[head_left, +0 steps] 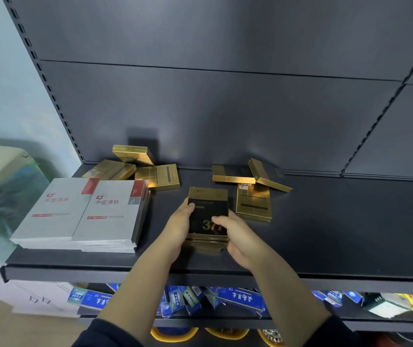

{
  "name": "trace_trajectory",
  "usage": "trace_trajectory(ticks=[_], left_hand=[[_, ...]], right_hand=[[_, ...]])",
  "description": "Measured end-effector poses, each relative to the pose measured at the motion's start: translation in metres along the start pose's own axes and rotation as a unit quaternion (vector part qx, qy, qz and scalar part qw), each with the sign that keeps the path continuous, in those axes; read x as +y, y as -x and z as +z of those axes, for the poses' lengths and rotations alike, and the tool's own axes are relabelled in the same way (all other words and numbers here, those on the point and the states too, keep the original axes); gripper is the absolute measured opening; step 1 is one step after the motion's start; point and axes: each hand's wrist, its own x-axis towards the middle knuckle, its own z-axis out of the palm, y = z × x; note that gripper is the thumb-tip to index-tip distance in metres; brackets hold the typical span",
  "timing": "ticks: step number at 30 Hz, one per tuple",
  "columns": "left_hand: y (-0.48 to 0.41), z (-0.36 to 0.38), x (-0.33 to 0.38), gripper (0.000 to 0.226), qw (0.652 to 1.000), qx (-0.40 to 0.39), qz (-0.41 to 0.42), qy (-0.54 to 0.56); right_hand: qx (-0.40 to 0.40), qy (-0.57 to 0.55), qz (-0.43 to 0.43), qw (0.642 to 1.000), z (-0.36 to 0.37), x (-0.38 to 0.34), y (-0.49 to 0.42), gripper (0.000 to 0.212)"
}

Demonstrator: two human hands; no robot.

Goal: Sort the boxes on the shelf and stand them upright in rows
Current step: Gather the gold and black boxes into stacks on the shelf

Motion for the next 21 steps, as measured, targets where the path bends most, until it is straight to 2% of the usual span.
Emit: trace_trajectory(ticks=[7, 9, 11, 13, 15, 18, 21], left_hand=[[-0.006, -0.012, 0.014, 0.029, 0.999, 0.03, -0.028, 0.011], [-0.011, -0.011, 0.02, 0.03, 0.999, 0.046, -0.015, 0.0], [-0.012, -0.008, 0.027, 0.039, 0.997, 0.076, 0.008, 0.008], [-0.014, -0.008, 0.034, 0.048, 0.992, 0.121, 0.029, 0.026], [-0.015, -0.006, 0.041, 0.043, 0.985, 0.161, 0.058, 0.026], [-0.022, 0.002, 0.052, 0.033, 0.972, 0.213, 0.094, 0.013], [-0.033, 0.021, 0.062, 0.027, 0.974, 0.203, 0.104, 0.016]], right_hand=[[-0.012, 0.013, 0.006, 1.0, 0.012, -0.001, -0.021, 0.048], [-0.029, 0.019, 0.006, 0.999, 0.008, -0.002, -0.026, 0.046], [-0.024, 0.02, 0.003, 1.0, -0.002, -0.007, -0.032, 0.053], [0.021, 0.052, -0.025, 0.998, -0.016, -0.019, -0.038, 0.063], [0.103, 0.117, -0.077, 0.985, -0.036, -0.04, -0.043, 0.062], [0.219, 0.242, -0.166, 0.931, -0.078, -0.068, -0.06, 0.062], [0.253, 0.331, -0.15, 0.897, -0.117, -0.078, -0.086, 0.072]])
